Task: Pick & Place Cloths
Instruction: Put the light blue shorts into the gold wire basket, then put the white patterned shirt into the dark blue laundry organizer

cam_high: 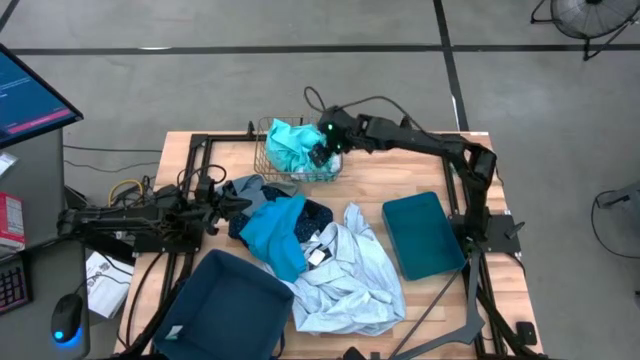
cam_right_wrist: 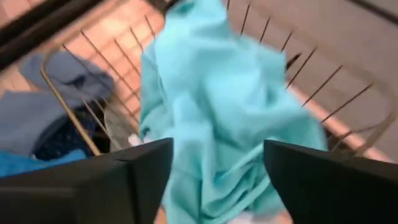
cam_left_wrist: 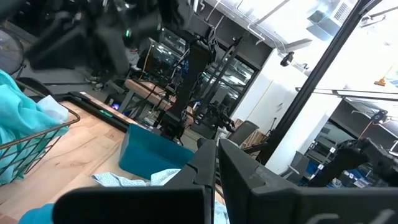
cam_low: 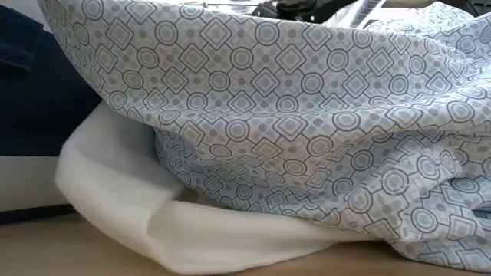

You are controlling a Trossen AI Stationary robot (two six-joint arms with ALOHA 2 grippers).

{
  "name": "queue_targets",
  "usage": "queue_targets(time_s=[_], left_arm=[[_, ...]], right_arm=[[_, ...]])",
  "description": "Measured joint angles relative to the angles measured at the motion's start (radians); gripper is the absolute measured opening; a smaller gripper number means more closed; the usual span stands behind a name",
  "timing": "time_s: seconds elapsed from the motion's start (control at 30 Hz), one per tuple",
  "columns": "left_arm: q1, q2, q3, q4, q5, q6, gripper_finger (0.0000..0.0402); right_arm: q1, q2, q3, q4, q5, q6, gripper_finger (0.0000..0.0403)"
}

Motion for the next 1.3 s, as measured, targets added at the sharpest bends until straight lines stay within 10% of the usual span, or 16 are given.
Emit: queue_targets(time_s=[0.43,0.77,1.3], left_arm=[[0.0,0.0,0.0,0.0,0.003,0.0,0.0004],[0.0,0.0,0.0,0.0,0.003,0.0,0.0004],[0.0,0.0,0.0,0.0,-0.001,0.0,0.0004]], right_arm=[[-0.03,-0.038,0.275,-0.393,-0.21,-0.055,0.027],[0.227,-0.124,0.288,-0.937,-0.059,0.006,0.0269],[0.814,-0.267,-0.243,-0.449,-0.184,0.178,0.0269]])
